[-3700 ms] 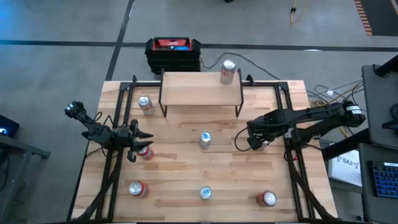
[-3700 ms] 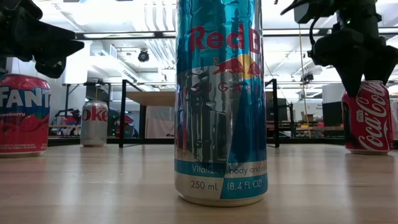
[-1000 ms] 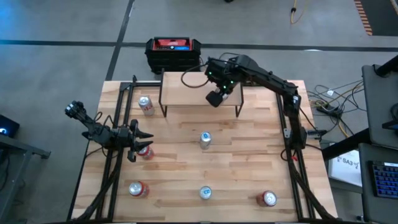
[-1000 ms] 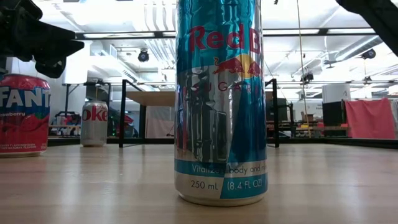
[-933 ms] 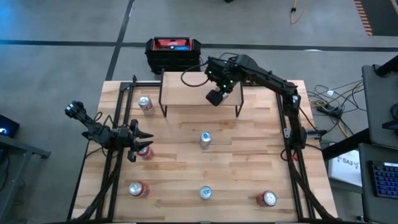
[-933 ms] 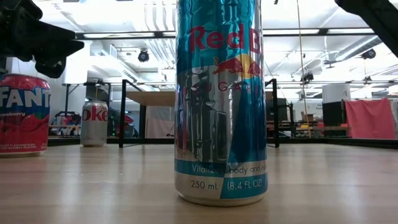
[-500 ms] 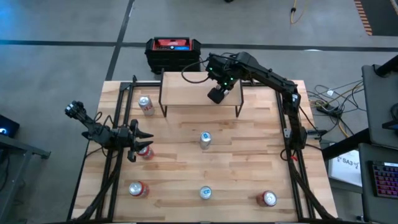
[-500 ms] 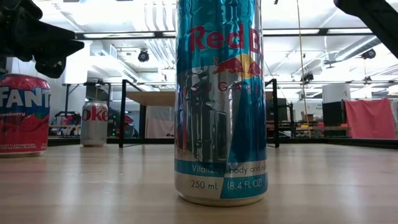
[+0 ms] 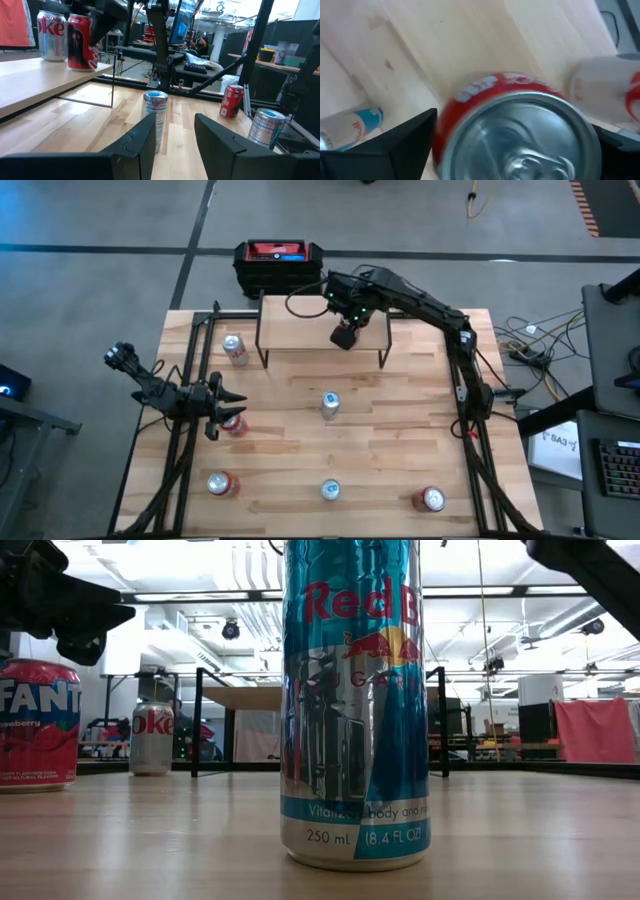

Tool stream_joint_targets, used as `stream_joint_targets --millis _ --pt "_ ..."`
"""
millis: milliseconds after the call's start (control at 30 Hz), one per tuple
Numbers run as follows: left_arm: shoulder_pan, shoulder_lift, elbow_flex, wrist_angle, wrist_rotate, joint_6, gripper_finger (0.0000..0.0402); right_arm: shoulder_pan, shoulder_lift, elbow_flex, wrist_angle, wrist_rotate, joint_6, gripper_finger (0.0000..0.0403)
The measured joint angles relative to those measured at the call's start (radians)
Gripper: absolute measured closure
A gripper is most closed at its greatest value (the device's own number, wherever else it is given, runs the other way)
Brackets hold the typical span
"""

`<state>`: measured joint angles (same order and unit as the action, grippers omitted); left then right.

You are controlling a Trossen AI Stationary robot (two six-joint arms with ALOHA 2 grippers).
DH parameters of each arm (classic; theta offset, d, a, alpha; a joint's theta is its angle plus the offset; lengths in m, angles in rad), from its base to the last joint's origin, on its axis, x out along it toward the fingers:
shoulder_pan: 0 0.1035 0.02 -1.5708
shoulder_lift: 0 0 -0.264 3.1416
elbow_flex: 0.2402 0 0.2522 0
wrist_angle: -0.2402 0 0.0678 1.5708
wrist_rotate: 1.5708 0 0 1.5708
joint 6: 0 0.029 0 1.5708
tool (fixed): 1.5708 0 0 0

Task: Place canned beverage on shelf
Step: Put the top red and white soda can on the shelf

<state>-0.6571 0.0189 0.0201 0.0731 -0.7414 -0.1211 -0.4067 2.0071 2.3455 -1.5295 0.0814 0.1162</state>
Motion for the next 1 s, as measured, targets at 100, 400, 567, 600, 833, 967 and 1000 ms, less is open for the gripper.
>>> stream_joint_targets --millis 100,400,567,600,833,967,1000 --pt "0.0 0.0 0.0 0.0 0.0 0.0 0.0283 0.001 0.0 0.002 -0.002 -0.003 0.0 0.0033" --pt "0.0 0.0 0.0 0.0 0.0 0.0 0.0283 0.036 0.003 0.002 -0.004 0.111 0.113 0.0024" --pt "0.0 0.0 0.0 0.0 0.0 0.0 0.0283 0.071 0.003 0.002 -0.003 0.18 0.162 0.0023" --pt "0.0 0.0 0.0 0.0 0.0 0.0 0.0283 0.075 0.002 0.002 -0.004 0.184 0.175 0.0023" --pt "0.0 0.0 0.0 0.0 0.0 0.0 0.0283 0.113 0.002 0.002 -0.028 0.26 0.322 0.0023" --pt "0.0 0.0 0.0 0.0 0.0 0.0 0.0283 0.166 0.0 0.002 -0.033 0.349 0.405 0.0023" --pt "0.0 0.0 0.0 0.0 0.0 0.0 0.0283 0.18 0.0 0.002 -0.033 0.367 0.422 0.0023"
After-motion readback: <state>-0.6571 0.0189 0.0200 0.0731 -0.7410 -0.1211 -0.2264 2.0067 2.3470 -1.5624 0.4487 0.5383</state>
